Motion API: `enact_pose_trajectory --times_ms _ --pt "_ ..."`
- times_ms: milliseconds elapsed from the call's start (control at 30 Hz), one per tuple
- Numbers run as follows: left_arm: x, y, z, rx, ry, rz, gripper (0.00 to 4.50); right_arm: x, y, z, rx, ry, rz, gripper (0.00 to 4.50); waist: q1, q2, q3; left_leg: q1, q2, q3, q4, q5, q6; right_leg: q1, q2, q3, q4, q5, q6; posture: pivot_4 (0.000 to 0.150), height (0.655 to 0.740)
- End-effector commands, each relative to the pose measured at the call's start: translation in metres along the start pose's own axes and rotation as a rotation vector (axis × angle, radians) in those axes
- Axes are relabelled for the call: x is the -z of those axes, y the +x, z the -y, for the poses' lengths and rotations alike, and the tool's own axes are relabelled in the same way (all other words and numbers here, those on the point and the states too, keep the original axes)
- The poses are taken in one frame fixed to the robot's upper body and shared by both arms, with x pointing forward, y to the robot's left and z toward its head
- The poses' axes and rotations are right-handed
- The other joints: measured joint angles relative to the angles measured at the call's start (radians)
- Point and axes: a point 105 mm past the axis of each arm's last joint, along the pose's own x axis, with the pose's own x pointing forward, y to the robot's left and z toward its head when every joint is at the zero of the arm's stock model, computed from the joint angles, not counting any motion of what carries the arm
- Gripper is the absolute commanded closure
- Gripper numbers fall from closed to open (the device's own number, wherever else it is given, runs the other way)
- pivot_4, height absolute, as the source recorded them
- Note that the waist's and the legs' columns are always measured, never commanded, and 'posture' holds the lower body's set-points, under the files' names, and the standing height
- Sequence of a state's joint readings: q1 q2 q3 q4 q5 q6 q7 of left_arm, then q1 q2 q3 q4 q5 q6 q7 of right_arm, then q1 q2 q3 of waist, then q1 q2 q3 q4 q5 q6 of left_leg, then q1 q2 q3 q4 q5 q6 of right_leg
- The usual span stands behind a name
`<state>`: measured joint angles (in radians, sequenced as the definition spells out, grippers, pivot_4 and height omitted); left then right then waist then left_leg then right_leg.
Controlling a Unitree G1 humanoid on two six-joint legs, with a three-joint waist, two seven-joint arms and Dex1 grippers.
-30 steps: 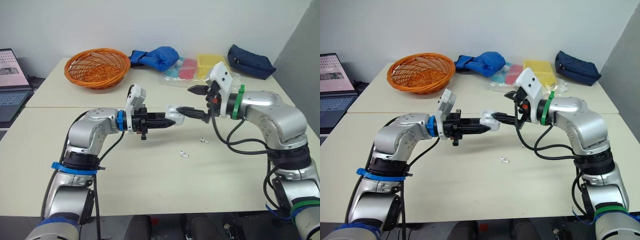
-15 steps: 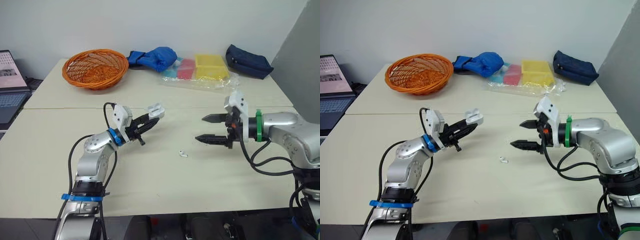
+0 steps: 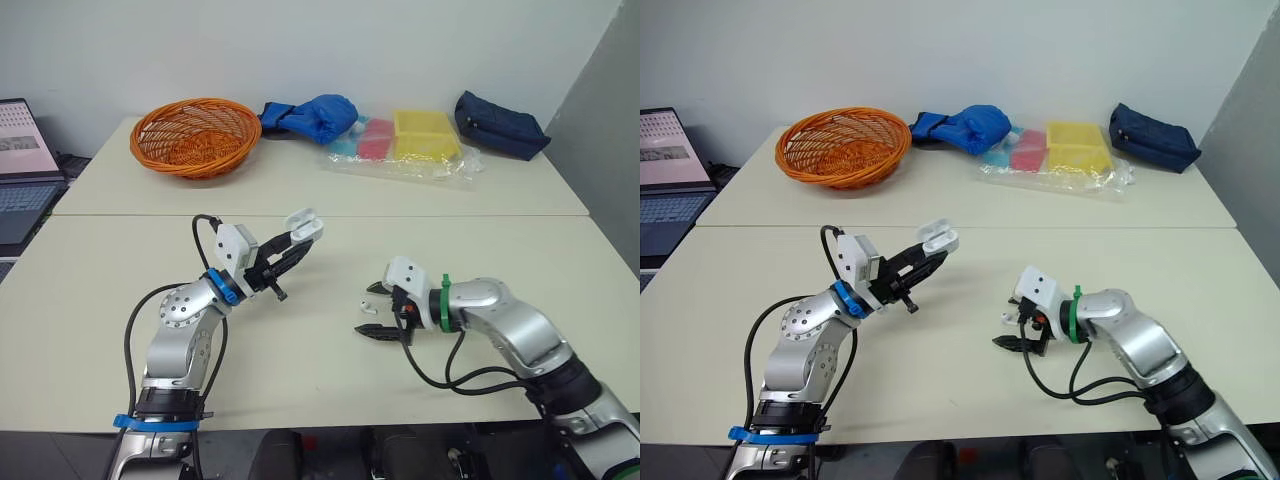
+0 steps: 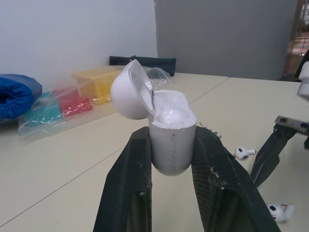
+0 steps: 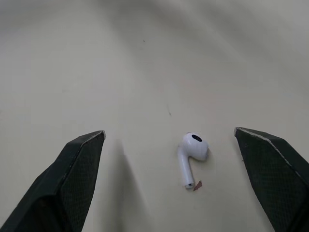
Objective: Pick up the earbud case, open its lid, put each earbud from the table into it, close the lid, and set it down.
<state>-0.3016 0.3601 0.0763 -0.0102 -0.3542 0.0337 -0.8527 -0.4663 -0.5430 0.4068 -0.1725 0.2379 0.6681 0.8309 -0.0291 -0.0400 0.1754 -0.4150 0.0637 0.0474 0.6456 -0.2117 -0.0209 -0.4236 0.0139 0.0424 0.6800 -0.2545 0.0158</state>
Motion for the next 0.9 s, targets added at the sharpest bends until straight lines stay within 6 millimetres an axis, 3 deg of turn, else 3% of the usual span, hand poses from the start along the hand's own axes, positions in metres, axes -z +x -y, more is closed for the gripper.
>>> enact_pose_trajectory --times_ms 33,167,500,700,900 --pt "-0.013 0.002 0.004 0.015 0.041 0.039 3.76 -0.003 0.001 0.005 0.039 -0.034 0.010 0.01 0.000 0.000 0.000 0.000 0.000 0.000 0.000 0.000 0.000 0.000 0.000 0.000 0.000 0.000 0.000 0.150 0.7400" --pt "-0.014 0.004 0.003 0.014 0.040 0.043 3.76 0.011 0.005 0.011 0.079 -0.025 -0.029 0.52 0.000 0.000 0.000 0.000 0.000 0.000 0.000 0.000 0.000 0.000 0.000 0.000 -0.001 0.000 0.000 0.150 0.7400" --pt "-0.016 0.007 0.003 0.018 0.047 0.049 3.76 0.013 0.004 0.015 0.110 -0.040 -0.050 4.04 0.000 0.000 0.000 0.001 0.000 0.000 0.000 0.000 0.000 0.001 0.000 0.000 0.000 0.000 0.000 0.150 0.7400" --pt "-0.016 0.010 0.006 0.026 0.041 0.056 3.76 0.014 -0.012 0.017 0.105 -0.050 -0.054 4.09 0.001 0.000 0.000 0.001 0.000 0.000 0.000 0.000 0.000 0.001 0.000 0.000 0.000 0.000 0.000 0.150 0.7400" --pt "-0.016 0.011 0.007 0.030 0.041 0.061 3.76 0.029 -0.090 0.018 0.083 -0.082 -0.181 4.09 0.022 0.000 0.000 -0.002 -0.002 0.001 0.000 0.000 0.000 0.001 -0.003 0.000 -0.005 0.000 0.001 0.150 0.7400"
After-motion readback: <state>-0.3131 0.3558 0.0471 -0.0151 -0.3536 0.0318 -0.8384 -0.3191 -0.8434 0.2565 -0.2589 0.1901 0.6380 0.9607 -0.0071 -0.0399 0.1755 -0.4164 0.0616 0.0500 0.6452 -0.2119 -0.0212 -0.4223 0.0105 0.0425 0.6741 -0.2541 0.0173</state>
